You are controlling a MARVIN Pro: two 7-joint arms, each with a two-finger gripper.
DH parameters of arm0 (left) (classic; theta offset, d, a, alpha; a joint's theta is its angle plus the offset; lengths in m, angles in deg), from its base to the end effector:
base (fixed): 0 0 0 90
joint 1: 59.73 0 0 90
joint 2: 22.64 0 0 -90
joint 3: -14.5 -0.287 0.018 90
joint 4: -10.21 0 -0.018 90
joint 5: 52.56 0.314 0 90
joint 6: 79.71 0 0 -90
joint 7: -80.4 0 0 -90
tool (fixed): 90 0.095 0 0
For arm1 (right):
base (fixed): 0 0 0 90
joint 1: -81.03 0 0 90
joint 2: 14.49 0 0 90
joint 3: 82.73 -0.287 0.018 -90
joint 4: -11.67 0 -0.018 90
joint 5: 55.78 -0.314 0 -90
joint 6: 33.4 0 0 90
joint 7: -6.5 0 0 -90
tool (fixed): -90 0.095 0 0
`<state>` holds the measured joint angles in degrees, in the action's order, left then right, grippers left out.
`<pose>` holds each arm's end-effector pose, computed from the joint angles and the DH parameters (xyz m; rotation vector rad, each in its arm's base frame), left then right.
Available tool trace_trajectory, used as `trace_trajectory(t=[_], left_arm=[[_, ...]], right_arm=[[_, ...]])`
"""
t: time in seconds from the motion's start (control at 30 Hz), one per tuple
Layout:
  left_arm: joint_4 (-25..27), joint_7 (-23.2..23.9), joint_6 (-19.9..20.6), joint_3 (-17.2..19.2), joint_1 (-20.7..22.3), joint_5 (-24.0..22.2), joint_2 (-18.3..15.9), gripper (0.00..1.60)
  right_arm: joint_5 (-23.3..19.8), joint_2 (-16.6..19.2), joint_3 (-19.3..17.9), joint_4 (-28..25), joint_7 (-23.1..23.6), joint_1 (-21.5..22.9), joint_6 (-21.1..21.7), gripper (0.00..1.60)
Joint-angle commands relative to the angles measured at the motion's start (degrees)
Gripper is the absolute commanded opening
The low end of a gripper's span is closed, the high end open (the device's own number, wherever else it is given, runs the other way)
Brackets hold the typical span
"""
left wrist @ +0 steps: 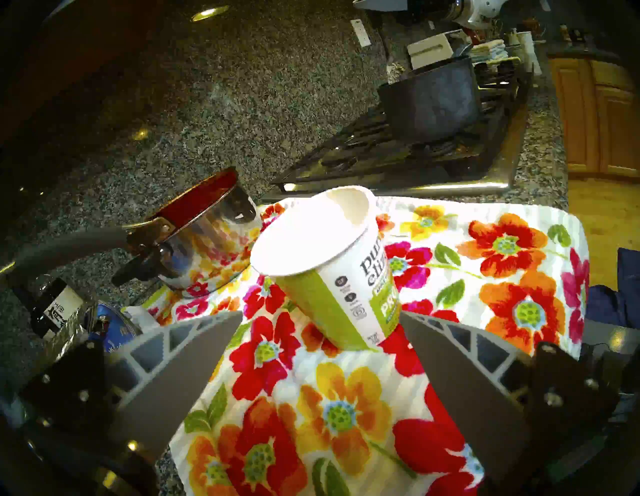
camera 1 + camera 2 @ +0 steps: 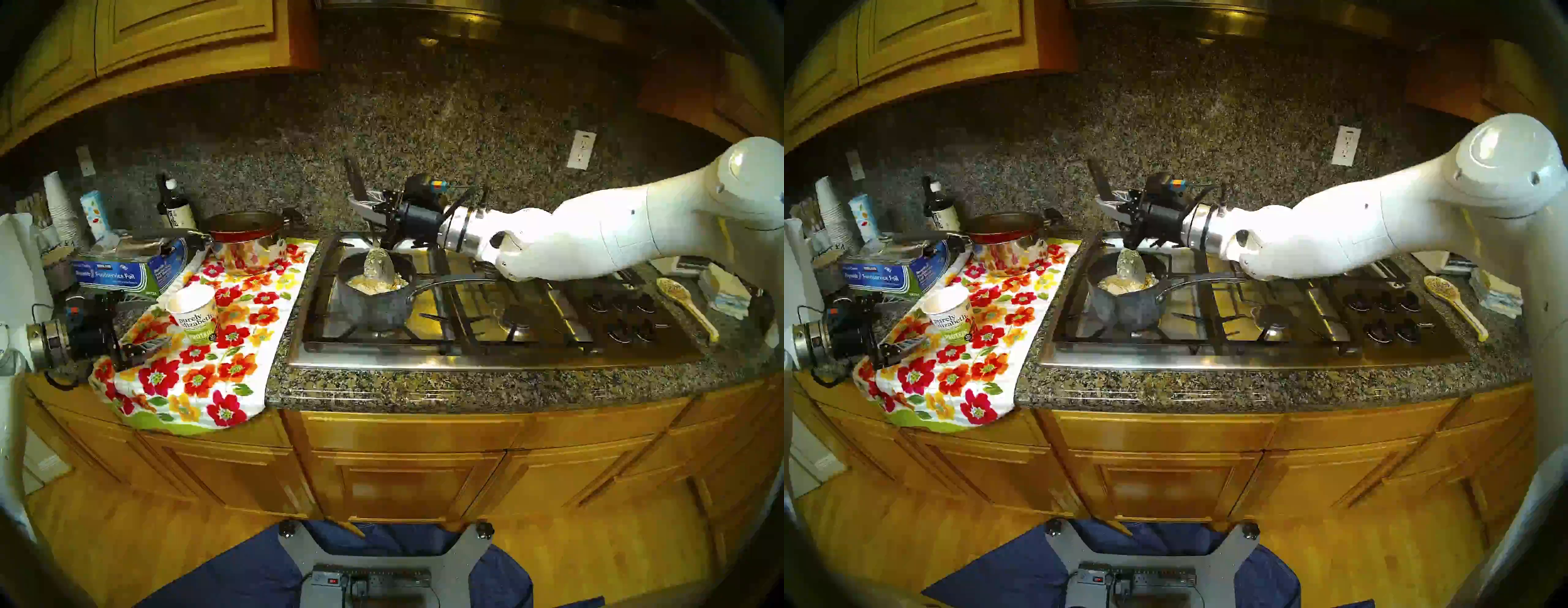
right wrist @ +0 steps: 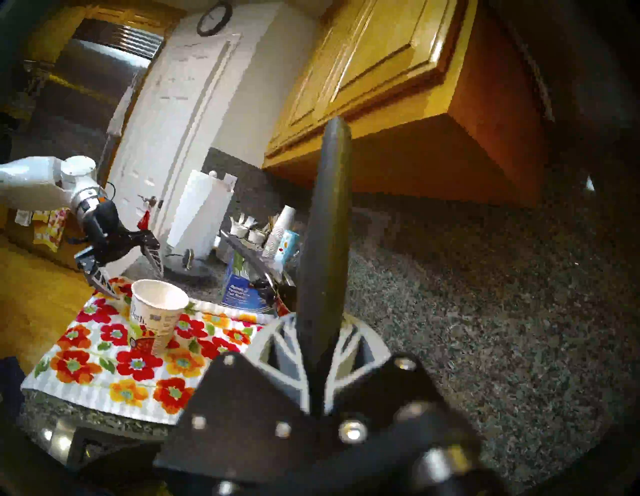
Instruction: Pour oats into pot and stir with a spoon
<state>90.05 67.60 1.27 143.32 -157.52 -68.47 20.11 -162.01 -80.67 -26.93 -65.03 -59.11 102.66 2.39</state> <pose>0.3086 0.3485 -0.1608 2.1061 -1.3489 1.7545 0.5158 0.1012 -0.0798 -1.2004 -1.2656 -1.8018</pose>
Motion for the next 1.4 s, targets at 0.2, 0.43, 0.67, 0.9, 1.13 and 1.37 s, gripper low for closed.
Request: trace_trajectory(t=[0.2, 0.43, 0.67, 0.9, 1.13, 1.37], left_arm=[[0.8, -0.1, 0.0, 1.2, 0.9, -0.7, -0.8, 1.6], [0.8, -0.1, 0.0, 1.2, 0.9, -0.7, -0.8, 1.6], [0.8, -0.1, 0.0, 1.2, 0.9, -0.7, -0.8, 1.6], [0.8, -0.1, 0.0, 1.2, 0.9, -0.7, -0.8, 1.6], [0.8, -0.1, 0.0, 1.2, 0.9, -0.7, -0.8, 1.6], [0.8, -0.1, 0.0, 1.2, 0.9, -0.7, -0.8, 1.6]], right_arm=[[-4.0, 5.6, -2.7, -5.6, 3.1, 5.0, 1.7, 0.0], [-3.8, 9.4, -0.2, -9.2, 3.9, 6.4, 2.8, 0.0], [-2.7, 10.2, 3.1, -8.8, 3.3, 6.3, 2.7, 0.0], [-3.3, 8.3, 3.2, -4.6, 3.0, 4.7, 2.5, 0.0], [-4.2, 4.8, 1.3, 0.8, 3.3, 1.8, 2.7, 0.0], [-5.3, 1.2, -0.9, 5.0, 4.1, -1.0, 2.9, 0.0]])
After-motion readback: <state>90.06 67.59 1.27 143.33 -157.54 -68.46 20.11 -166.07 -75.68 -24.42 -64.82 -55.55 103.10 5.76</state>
